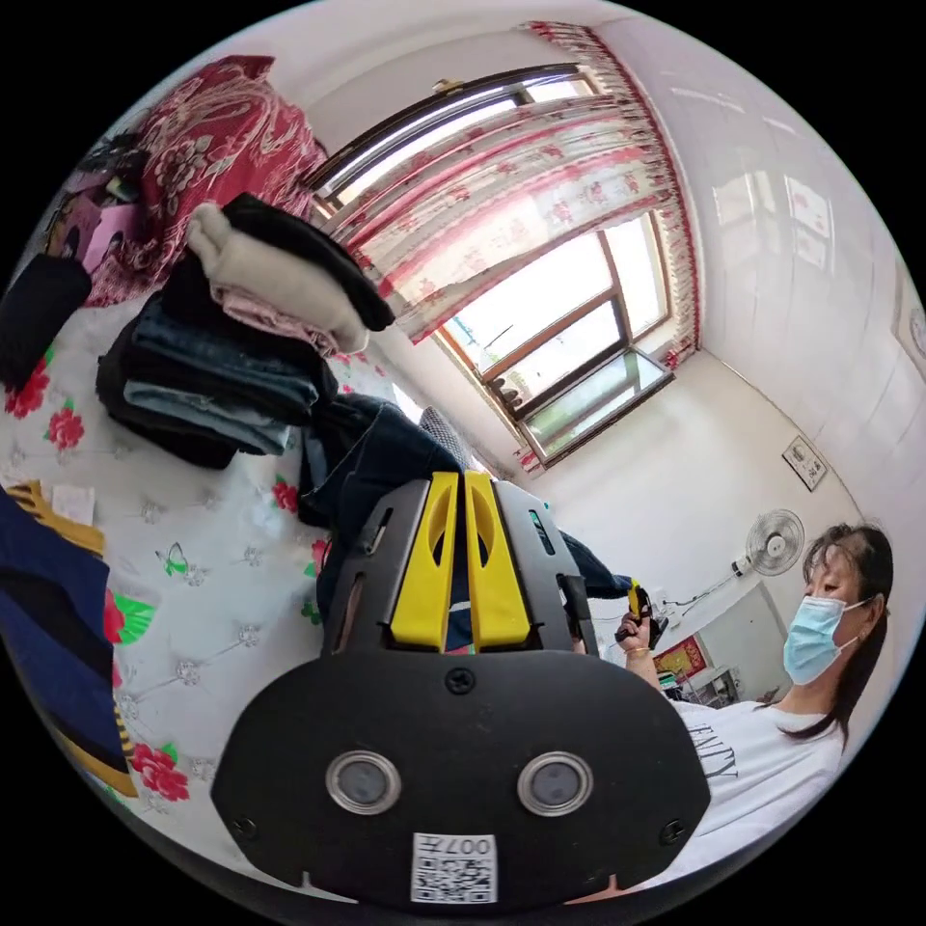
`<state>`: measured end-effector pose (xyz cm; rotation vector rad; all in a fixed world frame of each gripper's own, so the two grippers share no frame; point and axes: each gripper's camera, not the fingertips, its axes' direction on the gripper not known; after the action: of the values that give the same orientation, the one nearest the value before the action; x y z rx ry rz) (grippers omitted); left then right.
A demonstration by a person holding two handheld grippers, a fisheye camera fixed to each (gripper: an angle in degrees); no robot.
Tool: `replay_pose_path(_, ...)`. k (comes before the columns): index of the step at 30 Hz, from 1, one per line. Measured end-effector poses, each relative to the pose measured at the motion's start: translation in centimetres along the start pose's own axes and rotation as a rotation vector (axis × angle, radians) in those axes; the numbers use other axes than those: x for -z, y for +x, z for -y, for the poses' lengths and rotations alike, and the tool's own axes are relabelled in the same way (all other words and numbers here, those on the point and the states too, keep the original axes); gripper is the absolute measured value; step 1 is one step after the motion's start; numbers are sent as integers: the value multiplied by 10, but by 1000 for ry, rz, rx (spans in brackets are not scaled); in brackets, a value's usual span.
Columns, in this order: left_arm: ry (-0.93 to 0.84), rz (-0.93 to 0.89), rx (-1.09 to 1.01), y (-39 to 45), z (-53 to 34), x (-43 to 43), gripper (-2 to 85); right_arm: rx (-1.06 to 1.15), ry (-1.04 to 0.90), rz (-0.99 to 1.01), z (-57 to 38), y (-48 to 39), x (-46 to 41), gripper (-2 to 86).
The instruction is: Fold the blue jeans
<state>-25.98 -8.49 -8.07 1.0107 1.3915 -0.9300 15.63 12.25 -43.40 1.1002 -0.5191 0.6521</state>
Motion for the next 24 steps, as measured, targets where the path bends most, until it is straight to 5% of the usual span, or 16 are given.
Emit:
replay_pose_path(7,-17,193,-148,47,-118,100,-10,249,-216,-145,-57,-66,67,-1)
replay_pose_path(10,-142,340,148,-18,-213,106,-10,169,-441,-341,-133,-35,61,3)
replay_pose_path(14,-297,530,563,-110,-328,92,-10,-371,-681,-467,-265,84,48,14)
replay_pose_path(18,-219,559,598,-114,-336,97,-9,-594,-569,-461,-310,122,75,35)
replay_pose_path(24,-295,662,539,-98,-311,65,-9,-624,-354,-656,-272,153,115,63)
